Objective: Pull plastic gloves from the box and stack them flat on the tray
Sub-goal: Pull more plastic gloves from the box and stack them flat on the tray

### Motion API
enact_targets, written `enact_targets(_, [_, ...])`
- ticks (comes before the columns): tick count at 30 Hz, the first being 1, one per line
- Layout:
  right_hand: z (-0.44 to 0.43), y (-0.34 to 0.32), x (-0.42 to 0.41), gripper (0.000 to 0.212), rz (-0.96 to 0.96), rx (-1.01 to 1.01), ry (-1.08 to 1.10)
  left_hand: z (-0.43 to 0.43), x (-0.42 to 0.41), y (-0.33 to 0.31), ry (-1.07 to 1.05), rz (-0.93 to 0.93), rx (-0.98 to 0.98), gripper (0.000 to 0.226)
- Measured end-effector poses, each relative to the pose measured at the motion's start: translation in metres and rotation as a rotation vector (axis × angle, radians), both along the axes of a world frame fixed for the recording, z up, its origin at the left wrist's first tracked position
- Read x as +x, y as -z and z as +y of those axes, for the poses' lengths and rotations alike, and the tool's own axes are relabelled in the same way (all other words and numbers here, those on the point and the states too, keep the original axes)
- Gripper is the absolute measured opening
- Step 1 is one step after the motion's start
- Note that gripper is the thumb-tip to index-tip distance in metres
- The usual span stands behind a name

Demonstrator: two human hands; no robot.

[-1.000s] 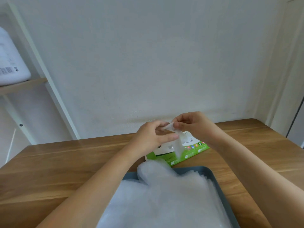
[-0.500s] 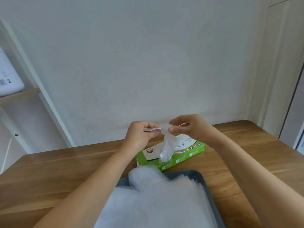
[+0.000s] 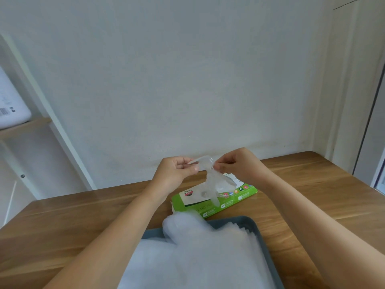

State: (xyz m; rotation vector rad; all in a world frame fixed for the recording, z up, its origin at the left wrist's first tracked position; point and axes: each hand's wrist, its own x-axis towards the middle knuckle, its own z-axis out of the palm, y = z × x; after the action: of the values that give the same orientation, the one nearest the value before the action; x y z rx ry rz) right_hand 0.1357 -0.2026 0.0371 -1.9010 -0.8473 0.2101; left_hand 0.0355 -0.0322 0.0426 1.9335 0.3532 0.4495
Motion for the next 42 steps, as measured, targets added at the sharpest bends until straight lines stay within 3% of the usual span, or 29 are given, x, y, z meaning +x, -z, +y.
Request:
enact_targets(3, [0.005,0.0,-0.004,0.007,0.01,0.008,-0.015,-0.005,0.002,0.004,0.067,0.059,-0.08,0.021])
enact_targets(7, [0.007,0.001,-0.008,0.005,0.01,0.026,-0.033,-0.013,0.006,0.008,0.059,0.025,-0.205,0.014])
enact_targets(11, [0.005,0.002,-0.006,0.007,0.062,0.037,-0.015,-0.012,0.009,0.012,-0.009,-0.002,-0.177,0.024])
enact_targets(15, [0.004,0.007,-0.001,0.003,0.16,0.085,0.017,-0.009,0.009,0.014,-0.02,-0.042,-0.169,0.009])
enact_targets(20, [0.004,0.014,0.007,0.017,0.211,0.112,0.099,-0.004,0.007,0.014,-0.049,-0.044,-0.114,0.007])
enact_targets(21, [0.004,0.014,0.01,0.015,0.228,0.124,0.135,-0.001,0.007,0.016,-0.049,-0.03,-0.054,0.008])
enact_targets(25, [0.008,0.021,0.018,0.018,0.397,0.118,0.242,0.007,0.006,0.026,0.154,0.153,0.528,0.031])
enact_targets(30, [0.011,0.021,0.017,0.018,0.348,0.041,0.143,-0.007,0.007,0.038,0.311,0.333,0.77,0.027])
enact_targets(32, [0.009,0.01,0.016,0.031,0.267,0.087,0.161,-0.008,0.011,0.04,0.321,0.378,0.83,0.026])
enact_targets(34, [0.005,-0.008,0.01,0.035,0.259,0.385,0.149,-0.006,0.014,0.041,0.312,0.409,0.833,0.014])
enact_targets(36, [-0.006,-0.025,0.001,0.041,0.262,0.559,0.046,-0.005,0.015,0.041,0.325,0.403,0.788,0.026])
enact_targets(39, [-0.014,-0.043,-0.009,0.05,0.255,0.548,-0.054,0.002,0.012,0.026,0.303,0.473,0.68,0.007])
enact_targets(42, [-0.02,-0.054,-0.021,0.035,0.195,0.434,-0.143,0.017,0.002,-0.001,0.266,0.421,0.499,0.049])
